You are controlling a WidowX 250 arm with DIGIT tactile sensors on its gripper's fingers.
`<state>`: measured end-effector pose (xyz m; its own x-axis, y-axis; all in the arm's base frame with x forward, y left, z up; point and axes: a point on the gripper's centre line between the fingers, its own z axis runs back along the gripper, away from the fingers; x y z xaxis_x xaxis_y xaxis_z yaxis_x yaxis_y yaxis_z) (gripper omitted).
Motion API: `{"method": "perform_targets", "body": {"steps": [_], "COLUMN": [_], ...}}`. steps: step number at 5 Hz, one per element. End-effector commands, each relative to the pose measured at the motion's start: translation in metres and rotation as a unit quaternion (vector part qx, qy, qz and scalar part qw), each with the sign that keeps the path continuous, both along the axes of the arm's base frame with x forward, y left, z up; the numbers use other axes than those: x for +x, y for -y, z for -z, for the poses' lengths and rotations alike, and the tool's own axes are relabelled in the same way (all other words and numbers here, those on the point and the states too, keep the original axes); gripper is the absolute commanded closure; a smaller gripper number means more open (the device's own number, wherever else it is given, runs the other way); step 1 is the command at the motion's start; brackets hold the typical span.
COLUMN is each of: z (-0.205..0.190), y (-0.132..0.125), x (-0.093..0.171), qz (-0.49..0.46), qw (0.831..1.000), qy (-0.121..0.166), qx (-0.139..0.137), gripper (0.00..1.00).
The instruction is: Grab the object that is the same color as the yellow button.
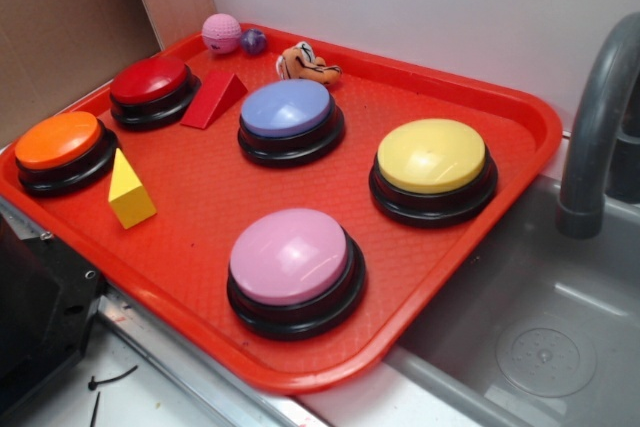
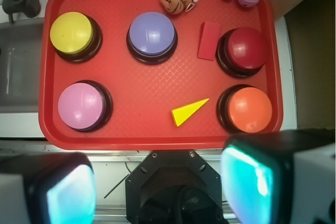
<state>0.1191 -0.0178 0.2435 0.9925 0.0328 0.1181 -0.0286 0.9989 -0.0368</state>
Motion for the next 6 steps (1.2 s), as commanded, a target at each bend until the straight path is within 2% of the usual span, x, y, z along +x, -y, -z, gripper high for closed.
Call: {"method": "perform_targets", "body": {"steps": [1,2,3,4,5,6], "z": [0.0,0.005,0.02,0.041,0.068,0.09], "y": [0.0,-0.021,-0.035,-0.05,-0.059,-0.059], "x": [0.0,-0.008,-0.012,-0.019,-0.018,-0.013], "qz": [0.0,-0.124,-0.212,-0.29,-0.329,-0.381], "qw": [1.0,0.991,0.976,0.955,0.943,0.924], "qy": [0.0,0.022,0.025,0.015,0.013,0.016], "qx": [0.0,-0.041,-0.051,-0.056,-0.055,-0.037], "gripper": [0.0,0.0,0.0,0.0,0.0,0.0]}}
